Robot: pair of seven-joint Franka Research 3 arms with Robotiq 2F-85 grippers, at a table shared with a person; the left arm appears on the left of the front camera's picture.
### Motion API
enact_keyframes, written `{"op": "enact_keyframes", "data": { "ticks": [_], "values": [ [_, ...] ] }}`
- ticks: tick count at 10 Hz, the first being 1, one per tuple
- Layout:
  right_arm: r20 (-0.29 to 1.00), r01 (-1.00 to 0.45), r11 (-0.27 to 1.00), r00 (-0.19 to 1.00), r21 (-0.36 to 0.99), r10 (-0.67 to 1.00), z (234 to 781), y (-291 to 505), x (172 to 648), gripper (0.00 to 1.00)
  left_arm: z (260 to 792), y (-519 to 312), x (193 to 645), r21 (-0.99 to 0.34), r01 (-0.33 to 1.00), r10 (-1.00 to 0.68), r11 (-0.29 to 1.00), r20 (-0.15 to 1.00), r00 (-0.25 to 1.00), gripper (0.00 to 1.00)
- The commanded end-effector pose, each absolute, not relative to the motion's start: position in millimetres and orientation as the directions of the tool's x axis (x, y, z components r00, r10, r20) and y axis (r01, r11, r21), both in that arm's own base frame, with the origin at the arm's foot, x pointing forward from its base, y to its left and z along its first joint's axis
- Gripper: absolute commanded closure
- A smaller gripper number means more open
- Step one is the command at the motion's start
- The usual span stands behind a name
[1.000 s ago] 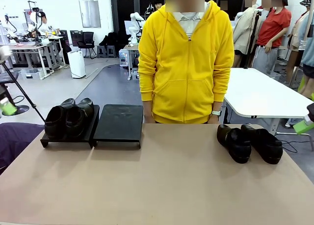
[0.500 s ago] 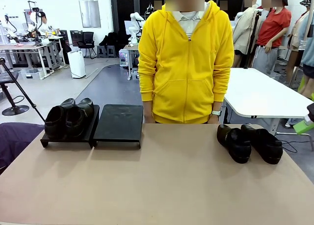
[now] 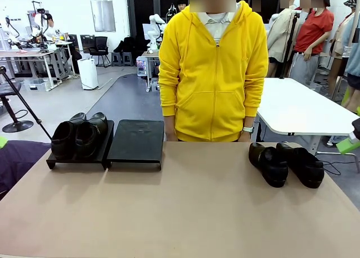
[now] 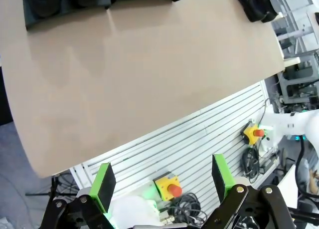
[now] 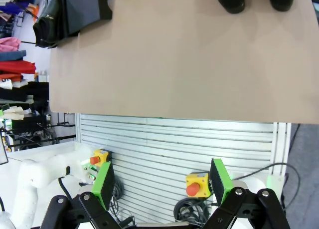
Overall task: Organize the shoes by placing them on the stand.
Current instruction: Place the Shoe from the middle of the table onto the Shoes Stand, then pick up one Shoe and place it in the middle of the table.
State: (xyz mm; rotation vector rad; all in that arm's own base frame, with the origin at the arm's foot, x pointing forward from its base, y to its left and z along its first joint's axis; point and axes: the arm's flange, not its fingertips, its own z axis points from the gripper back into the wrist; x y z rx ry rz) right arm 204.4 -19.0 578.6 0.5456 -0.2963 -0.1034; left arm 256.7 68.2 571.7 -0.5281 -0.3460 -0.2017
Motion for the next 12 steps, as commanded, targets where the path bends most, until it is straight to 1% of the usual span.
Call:
{"op": "enact_keyframes", "data": {
  "ticks": [1,8,9,10,11,12],
  "values": [
    [0.255,0.006,0.844,0.952,0.537,-0.169,580,-20,204,0.0,574,71,256,-0.454,0.257,-0.089,0.853,0.358,0.93,0.0],
    [0.25,0.018,0.851,0.952,0.525,-0.175,579,-19,204,0.0,574,71,256,-0.454,0.257,-0.089,0.853,0.358,0.93,0.0],
    [0.248,0.009,0.919,0.962,0.393,-0.116,578,-4,241,0.0,574,71,256,-0.454,0.257,-0.089,0.853,0.358,0.93,0.0],
    [0.25,-0.081,0.956,0.968,0.28,0.009,565,4,289,0.0,574,71,256,-0.454,0.257,-0.089,0.853,0.358,0.93,0.0],
    [0.26,-0.077,0.972,0.965,0.223,0.017,546,1,323,0.0,574,71,256,-0.454,0.257,-0.089,0.853,0.358,0.93,0.0],
    [0.32,-0.029,0.992,0.947,0.121,-0.011,528,-5,349,0.0,574,71,256,-0.454,0.257,-0.089,0.853,0.358,0.93,0.0]
  ]
}}
